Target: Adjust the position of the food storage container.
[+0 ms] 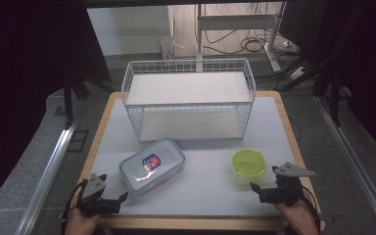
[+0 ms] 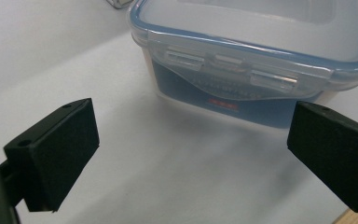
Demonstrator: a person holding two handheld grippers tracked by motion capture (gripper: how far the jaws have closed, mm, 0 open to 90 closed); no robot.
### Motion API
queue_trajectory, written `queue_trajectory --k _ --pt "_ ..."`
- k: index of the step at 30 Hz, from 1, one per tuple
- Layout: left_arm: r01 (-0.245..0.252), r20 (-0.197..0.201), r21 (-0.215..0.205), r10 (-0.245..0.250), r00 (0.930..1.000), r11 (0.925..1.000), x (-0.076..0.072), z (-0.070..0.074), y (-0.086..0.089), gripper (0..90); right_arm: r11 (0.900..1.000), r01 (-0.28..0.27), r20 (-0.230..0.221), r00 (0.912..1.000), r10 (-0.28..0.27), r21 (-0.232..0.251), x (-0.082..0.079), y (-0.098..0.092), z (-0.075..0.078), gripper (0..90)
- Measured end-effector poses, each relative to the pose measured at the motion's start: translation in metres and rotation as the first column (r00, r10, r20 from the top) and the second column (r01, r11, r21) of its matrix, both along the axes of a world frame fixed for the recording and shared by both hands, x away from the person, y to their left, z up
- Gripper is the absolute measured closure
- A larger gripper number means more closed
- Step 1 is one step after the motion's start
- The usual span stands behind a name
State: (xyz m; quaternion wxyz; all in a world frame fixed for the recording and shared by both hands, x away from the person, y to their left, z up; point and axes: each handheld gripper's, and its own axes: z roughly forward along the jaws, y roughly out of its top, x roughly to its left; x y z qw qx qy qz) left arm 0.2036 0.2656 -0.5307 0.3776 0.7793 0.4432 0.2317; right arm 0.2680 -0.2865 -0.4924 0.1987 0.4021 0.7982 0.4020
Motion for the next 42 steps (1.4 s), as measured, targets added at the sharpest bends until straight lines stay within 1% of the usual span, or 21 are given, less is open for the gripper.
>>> queue_trajectory --k 3,5,7,10,12,13,14,17,18,21,23,26,29,33,37,40,42 --pt "0.003 -0.003 0.004 -0.003 1.0 1.0 0.0 0.0 -0.001 1.9 1.0 -0.002 -0.007 1.0 0.002 -0.013 0.0 -0.001 0.001 0.0" --pt "0.004 -0.006 0.009 -0.004 1.0 1.0 0.001 -0.001 -0.001 1.9 1.0 -0.015 -0.018 0.9997 0.015 0.001 0.0 -0.003 0.003 0.0" --pt "0.003 -0.005 0.011 -0.003 1.0 0.9999 0.001 -0.001 -0.001 2.0 1.0 -0.003 -0.019 0.9998 0.003 0.007 0.001 -0.003 0.005 0.0" --pt "-0.004 0.003 0.008 0.004 1.0 1.0 0.0 0.0 -0.001 2.0 1.0 0.001 -0.007 1.0 -0.002 -0.01 0.001 -0.001 0.009 6.0" --pt "-0.006 0.007 0.005 0.006 1.0 1.0 0.0 0.0 -0.001 2.0 1.0 0.002 -0.006 1.0 -0.002 -0.009 0.001 0.0 0.013 12.5" --pt "-0.006 0.007 0.005 0.006 1.0 1.0 0.0 0.0 -0.001 2.0 1.0 0.002 -0.006 1.0 -0.002 -0.009 0.001 0.0 0.013 12.5" --pt "-0.005 0.006 0.009 0.005 1.0 0.9999 0.0 0.0 -0.001 2.0 1.0 -0.009 -0.013 0.9999 0.009 -0.011 0.001 0.001 0.016 21.1" --pt "0.0 0.003 0.019 0.0 1.0 0.9998 0.001 0.0 -0.002 2.1 1.0 -0.028 -0.011 0.9995 0.028 0.001 0.002 0.003 0.021 33.4" --pt "0.001 0.003 0.022 -0.001 1.0 0.9998 0.001 0.0 -0.002 2.1 0.999 -0.036 -0.011 0.9993 0.036 0.004 0.002 0.004 0.023 39.7" --pt "0.002 0.006 0.025 -0.002 1.0 0.9997 0.001 -0.001 -0.003 2.1 0.998 -0.058 -0.004 0.9983 0.058 0.017 0.003 0.007 0.031 52.7" --pt "0.004 0.009 0.025 -0.004 1.0 0.9997 0.0 -0.001 -0.003 2.1 0.997 -0.08 -0.006 0.9968 0.08 0.014 0.005 0.009 0.034 59.5" --pt "0.012 0.013 0.023 -0.012 0.9998 0.9997 0.0 0.0 -0.003 2.1 0.994 -0.112 -0.019 0.9936 0.112 -0.012 0.009 0.015 0.035 70.6" --pt "0.015 0.013 0.029 -0.015 0.9998 0.9995 0.0 -0.001 -0.004 2.1 0.988 -0.154 -0.018 0.9879 0.154 -0.024 0.014 0.022 0.033 78.6" --pt "0.012 0.012 0.029 -0.012 0.9999 0.9995 0.0 -0.001 -0.003 2.1 0.979 -0.203 -0.015 0.979 0.203 -0.027 0.02 0.032 0.032 89.3" --pt "0.009 0.01 0.029 -0.009 0.9999 0.9995 0.0 -0.001 -0.004 2.1 0.973 -0.227 -0.007 0.974 0.226 -0.037 0.026 0.045 0.033 89.7" --pt "0.01 0.005 0.032 -0.01 0.9999 0.9994 0.001 -0.001 -0.004 2.2 0.969 -0.244 -0.013 0.9698 0.244 -0.048 0.031 0.057 0.031 89.7" --pt "0.01 0.002 0.035 -0.01 1.0 0.9993 0.001 -0.002 -0.004 2.2 0.963 -0.264 -0.024 0.9645 0.263 -0.051 0.034 0.066 0.029 89.7"
